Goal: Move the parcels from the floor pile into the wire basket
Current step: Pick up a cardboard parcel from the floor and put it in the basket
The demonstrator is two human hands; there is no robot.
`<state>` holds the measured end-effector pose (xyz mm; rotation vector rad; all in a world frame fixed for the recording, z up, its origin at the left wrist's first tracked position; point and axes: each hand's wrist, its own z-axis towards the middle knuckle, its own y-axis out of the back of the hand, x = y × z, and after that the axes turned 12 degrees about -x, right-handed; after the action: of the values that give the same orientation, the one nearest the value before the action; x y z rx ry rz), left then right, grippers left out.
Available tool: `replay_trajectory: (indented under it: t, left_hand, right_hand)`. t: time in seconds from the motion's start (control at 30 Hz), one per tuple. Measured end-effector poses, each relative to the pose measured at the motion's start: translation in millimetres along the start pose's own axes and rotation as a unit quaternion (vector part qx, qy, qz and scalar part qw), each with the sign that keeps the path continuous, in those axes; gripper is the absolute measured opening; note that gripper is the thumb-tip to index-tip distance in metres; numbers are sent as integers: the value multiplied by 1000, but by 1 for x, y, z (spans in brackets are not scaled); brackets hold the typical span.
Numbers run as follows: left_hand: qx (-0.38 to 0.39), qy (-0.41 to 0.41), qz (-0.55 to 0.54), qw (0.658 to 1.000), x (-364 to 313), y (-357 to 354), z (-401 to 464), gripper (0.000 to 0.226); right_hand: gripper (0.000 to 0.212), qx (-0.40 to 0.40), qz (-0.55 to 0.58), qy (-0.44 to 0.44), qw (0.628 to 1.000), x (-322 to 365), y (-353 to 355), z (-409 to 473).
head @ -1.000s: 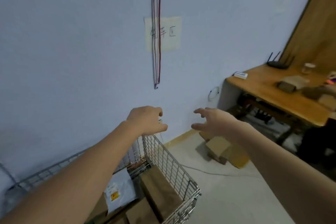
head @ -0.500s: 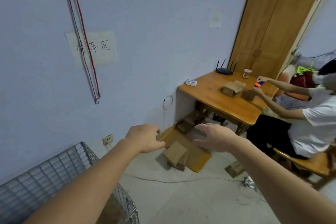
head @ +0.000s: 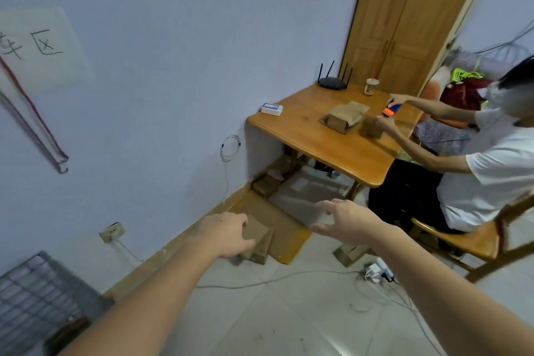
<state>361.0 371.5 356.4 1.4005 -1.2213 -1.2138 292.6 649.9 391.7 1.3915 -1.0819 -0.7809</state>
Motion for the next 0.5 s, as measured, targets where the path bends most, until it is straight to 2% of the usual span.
replay_trajectory:
  t: [0.17, 0.4, 0.5]
  left_hand:
    - [21, 32, -3, 999, -11, -11, 74, 61]
    - [44, 177, -69, 981, -23, -32, 146, 46]
    - [49, 233, -103, 966, -22, -44, 160, 60]
  right_hand:
    - [75, 29, -15, 29, 999, -48, -3, 85]
    - [72, 80, -24, 136, 987, -78, -22, 228]
    - [74, 119, -36, 182, 975, -75, -36, 280]
